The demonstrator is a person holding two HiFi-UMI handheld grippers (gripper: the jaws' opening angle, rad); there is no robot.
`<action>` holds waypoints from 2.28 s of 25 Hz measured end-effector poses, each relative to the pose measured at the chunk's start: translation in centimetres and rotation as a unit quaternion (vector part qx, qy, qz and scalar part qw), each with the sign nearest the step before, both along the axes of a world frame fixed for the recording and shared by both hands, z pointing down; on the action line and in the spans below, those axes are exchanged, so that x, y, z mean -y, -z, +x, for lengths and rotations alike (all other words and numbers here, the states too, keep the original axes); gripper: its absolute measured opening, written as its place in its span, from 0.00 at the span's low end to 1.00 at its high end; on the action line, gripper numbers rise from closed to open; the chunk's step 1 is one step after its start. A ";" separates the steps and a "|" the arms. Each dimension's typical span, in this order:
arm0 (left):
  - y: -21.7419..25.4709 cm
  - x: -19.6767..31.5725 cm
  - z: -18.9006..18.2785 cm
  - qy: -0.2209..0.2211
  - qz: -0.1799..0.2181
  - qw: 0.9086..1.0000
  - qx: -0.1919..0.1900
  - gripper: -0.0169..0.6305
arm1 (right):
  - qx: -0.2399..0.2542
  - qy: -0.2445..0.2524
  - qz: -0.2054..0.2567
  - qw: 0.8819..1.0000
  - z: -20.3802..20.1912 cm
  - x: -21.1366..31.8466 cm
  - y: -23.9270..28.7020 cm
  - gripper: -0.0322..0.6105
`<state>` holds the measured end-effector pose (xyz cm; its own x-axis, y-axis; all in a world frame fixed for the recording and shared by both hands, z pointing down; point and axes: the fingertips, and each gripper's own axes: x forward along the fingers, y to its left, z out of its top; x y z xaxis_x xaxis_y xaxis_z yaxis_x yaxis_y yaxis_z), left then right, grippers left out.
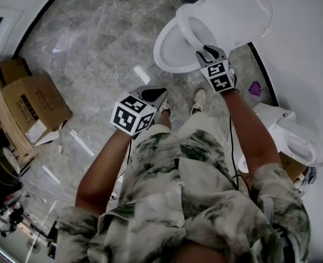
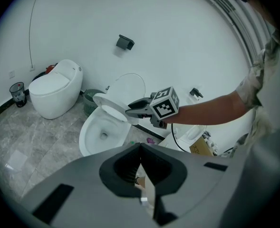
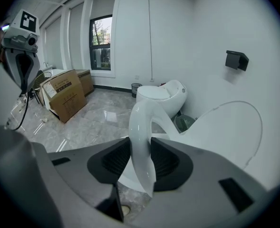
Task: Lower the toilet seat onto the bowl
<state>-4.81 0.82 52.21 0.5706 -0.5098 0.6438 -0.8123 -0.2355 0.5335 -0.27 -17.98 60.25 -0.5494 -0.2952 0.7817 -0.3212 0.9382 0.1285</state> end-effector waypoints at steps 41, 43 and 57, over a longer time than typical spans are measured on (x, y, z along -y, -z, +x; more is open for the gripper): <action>-4.9 -1.0 -0.3 0.044 -0.020 0.999 -0.003 0.06 | -0.014 0.048 -0.072 0.996 -2.7 -5.8 -7.5 0.31; -5.2 -1.3 -0.5 0.048 -0.022 0.999 -0.003 0.06 | -0.015 0.047 -0.079 0.996 -2.9 -6.1 -7.9 0.31; -6.5 -1.1 -0.7 0.060 -0.033 0.998 -0.006 0.06 | -0.030 0.069 -0.108 0.991 -3.5 -7.8 -11.0 0.30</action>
